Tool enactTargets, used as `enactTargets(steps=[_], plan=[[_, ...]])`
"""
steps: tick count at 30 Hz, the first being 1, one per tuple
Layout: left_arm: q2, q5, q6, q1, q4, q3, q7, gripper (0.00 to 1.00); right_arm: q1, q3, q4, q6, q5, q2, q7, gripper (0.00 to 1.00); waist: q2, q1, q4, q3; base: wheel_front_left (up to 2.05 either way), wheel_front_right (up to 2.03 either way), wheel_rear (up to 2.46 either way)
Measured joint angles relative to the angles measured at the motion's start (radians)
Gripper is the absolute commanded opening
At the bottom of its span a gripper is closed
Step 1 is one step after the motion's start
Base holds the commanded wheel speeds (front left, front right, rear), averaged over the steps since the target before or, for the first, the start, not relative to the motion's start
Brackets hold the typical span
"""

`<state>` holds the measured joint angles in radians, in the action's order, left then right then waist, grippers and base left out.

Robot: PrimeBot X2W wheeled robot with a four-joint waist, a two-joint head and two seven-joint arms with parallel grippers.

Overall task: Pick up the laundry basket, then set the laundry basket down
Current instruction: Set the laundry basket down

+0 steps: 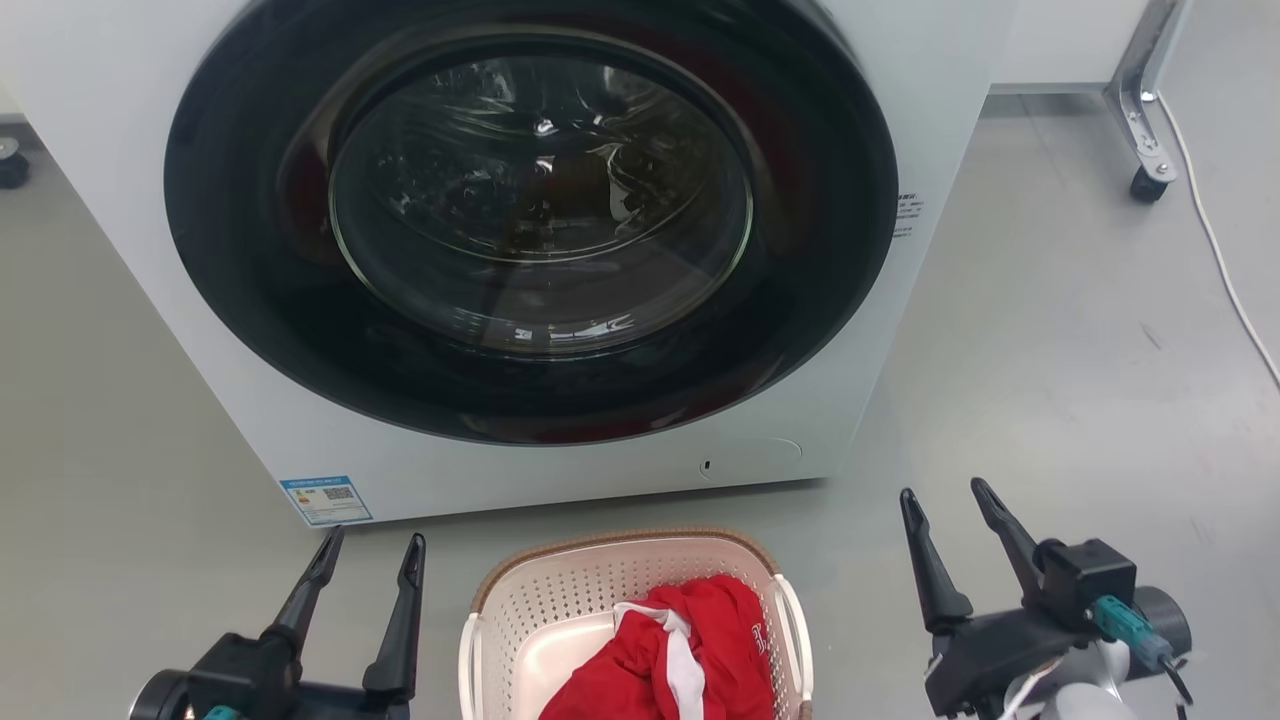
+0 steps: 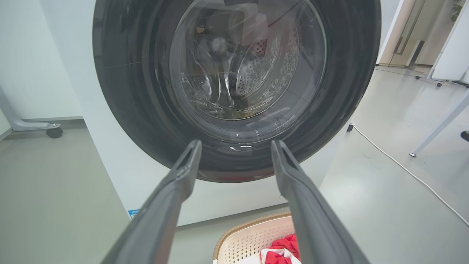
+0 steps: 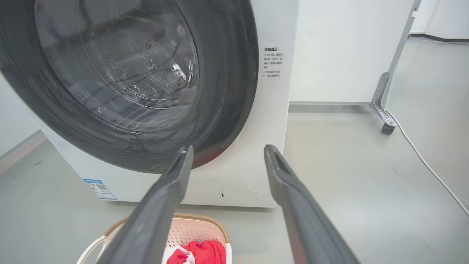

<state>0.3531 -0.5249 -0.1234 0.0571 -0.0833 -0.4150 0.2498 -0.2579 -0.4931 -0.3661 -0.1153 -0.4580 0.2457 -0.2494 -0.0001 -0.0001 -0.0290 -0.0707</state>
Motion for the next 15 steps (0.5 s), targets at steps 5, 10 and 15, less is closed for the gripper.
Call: enactTargets(steps=[5, 10, 15], plan=[[-0.001, 0.023, -0.001, -0.050, 0.047, 0.037, 0.000, 1.00, 0.065, 0.023, 0.065, -0.005, 0.020, 0.011, 0.000, 1.00, 0.0000, 0.0000, 0.001, 0.019, 0.00, 0.00, 0.00], [-0.012, 0.037, -0.001, -0.099, 0.068, 0.081, 0.000, 1.00, 0.110, 0.046, 0.118, -0.008, 0.031, 0.012, 0.000, 1.00, 0.0001, 0.0001, 0.003, 0.026, 0.00, 0.00, 0.00], [-0.040, 0.056, -0.001, -0.127, 0.067, 0.123, 0.000, 1.00, 0.139, 0.064, 0.154, -0.009, 0.050, 0.014, 0.000, 1.00, 0.0001, 0.0001, 0.004, 0.031, 0.00, 0.00, 0.00]])
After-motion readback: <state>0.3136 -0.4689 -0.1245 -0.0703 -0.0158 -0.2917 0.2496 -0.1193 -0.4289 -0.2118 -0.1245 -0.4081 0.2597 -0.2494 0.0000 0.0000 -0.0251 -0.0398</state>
